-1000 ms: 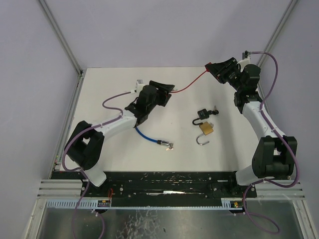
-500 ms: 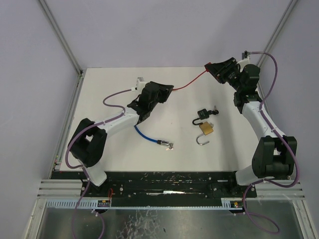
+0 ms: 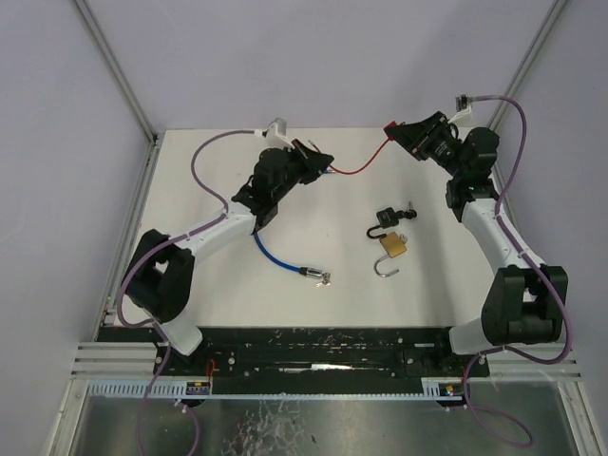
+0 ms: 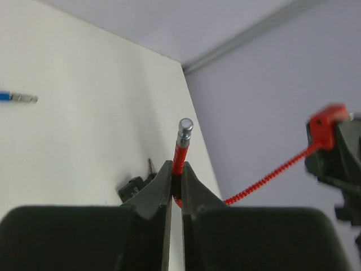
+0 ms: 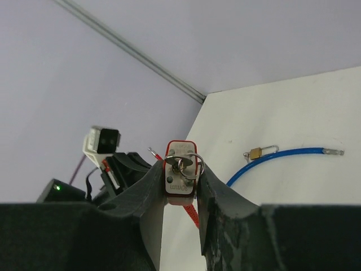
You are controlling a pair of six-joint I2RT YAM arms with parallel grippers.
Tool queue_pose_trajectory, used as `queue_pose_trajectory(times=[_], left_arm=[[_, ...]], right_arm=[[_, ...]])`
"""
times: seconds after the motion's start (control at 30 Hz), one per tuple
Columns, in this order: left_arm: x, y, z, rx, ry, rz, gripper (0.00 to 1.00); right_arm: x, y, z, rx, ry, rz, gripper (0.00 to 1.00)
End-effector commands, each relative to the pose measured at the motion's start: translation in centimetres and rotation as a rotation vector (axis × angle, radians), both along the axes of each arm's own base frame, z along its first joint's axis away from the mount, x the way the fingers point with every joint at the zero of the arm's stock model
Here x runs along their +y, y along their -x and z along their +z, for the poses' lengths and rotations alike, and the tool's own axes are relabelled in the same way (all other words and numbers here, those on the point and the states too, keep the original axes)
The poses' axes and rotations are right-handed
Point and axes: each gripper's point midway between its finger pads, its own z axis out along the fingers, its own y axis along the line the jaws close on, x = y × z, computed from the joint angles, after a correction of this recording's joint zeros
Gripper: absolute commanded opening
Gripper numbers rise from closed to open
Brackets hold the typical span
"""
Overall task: Lock with the key
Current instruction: Lock the lock.
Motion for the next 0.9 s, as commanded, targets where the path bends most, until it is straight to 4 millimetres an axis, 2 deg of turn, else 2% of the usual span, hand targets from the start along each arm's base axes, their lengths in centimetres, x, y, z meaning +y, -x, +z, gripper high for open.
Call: queue_pose_trajectory(times=[0.0, 0.17, 0.27, 0.4, 0.53, 0.63, 0.87], left_arm=[[-2.6, 4.2, 9.8, -0.502, -0.269, -0.332, 0.0], [-4.6, 7.0, 10.8, -0.561, -0.374, -0.595, 0.0], [-4.9, 8.2, 10.7, -0.564, -0.416, -0.711, 0.0], [-4.6, 8.4, 11.5, -0.538, -0.414, -0.745, 0.0], [-4.4, 8.5, 12.0, -0.521, -0.372, -0.737, 0.0], [-4.5, 8.5, 12.0, -0.501, -0.332, -0.747, 0.0], [-5.3, 9.4, 11.6, -0.453, -0.222, -0.855, 0.0]], right_arm=[[2.5, 3.8, 5.4, -0.247, 0.044, 0.158, 0.0], [3.6, 4.3, 5.7, -0.237, -0.001, 0.219, 0.0], [4.3, 5.1, 6.8, -0.263, -0.016, 0.268, 0.0], [4.5, 5.5, 7.5, -0.26, -0.028, 0.294, 0.0], [4.6, 5.0, 7.0, -0.213, -0.044, 0.289, 0.0], [4.6, 4.3, 6.8, -0.183, -0.063, 0.274, 0.0], [5.8, 3.7, 7.8, -0.2, -0.086, 0.288, 0.0]])
